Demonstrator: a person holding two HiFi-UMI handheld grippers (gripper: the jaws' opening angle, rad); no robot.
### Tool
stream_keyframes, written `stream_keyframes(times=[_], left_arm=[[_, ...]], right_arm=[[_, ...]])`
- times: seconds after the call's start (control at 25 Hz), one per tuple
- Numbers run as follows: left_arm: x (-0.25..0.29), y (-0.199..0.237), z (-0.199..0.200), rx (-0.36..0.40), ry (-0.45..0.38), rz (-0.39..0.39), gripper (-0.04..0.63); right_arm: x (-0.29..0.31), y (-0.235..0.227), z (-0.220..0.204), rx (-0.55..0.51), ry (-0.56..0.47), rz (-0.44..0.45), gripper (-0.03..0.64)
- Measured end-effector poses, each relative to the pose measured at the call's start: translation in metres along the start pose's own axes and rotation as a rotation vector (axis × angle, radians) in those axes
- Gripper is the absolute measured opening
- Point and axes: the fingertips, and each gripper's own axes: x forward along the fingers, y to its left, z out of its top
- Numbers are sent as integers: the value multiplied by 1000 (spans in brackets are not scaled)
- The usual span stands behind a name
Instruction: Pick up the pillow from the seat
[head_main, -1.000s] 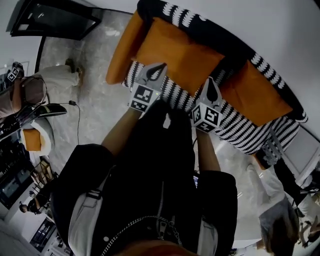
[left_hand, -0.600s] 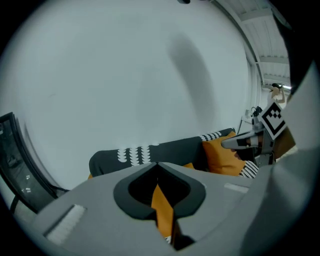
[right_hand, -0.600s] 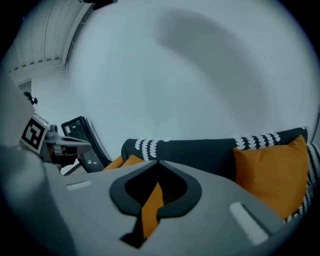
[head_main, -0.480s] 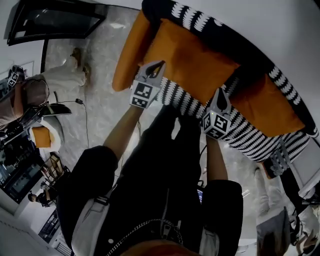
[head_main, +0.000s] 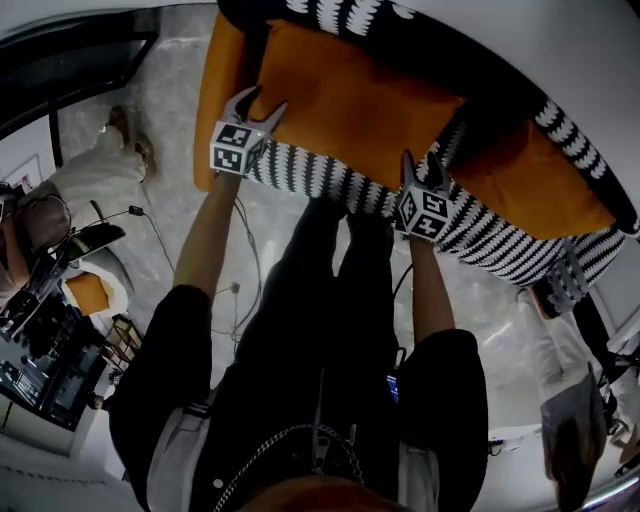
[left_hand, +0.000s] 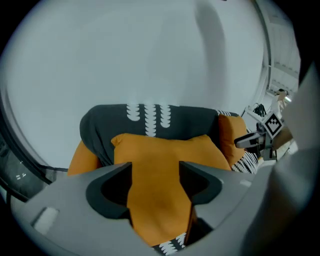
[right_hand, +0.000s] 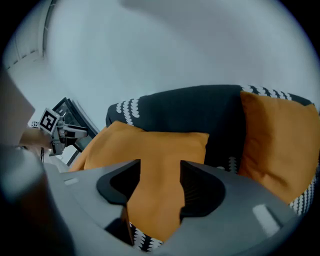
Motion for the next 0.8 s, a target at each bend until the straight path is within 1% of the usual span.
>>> stream_keyframes(times=[0.08, 0.16, 0.2, 0.24, 0.36, 0.44, 0.56, 0.68, 0.8], left_arm=[[21, -1, -15, 7, 58, -30, 354], [38, 3, -29, -5, 112, -55, 413], [43, 8, -36, -17, 137, -68, 436], [46, 14, -43, -33, 155, -82, 454], [57, 25, -61, -75, 194, -118, 504], [66, 26, -71, -92, 201, -139, 524], [76, 27, -77, -128, 208, -172, 542], [79, 32, -75, -151, 244, -200, 547], [88, 35, -71, -171, 261, -226, 545]], right_arm=[[14, -22, -9, 51, 28, -6, 290], [33, -36, -16, 100, 55, -5, 374], [44, -37, -22, 116, 77, 2, 426], [55, -35, -29, 124, 103, 11, 462], [81, -34, -50, 107, 174, 27, 530], [88, -39, -58, 108, 196, 33, 550], [97, -47, -66, 172, 213, 70, 588], [109, -48, -72, 258, 265, 129, 594], [117, -47, -64, 295, 309, 170, 593]])
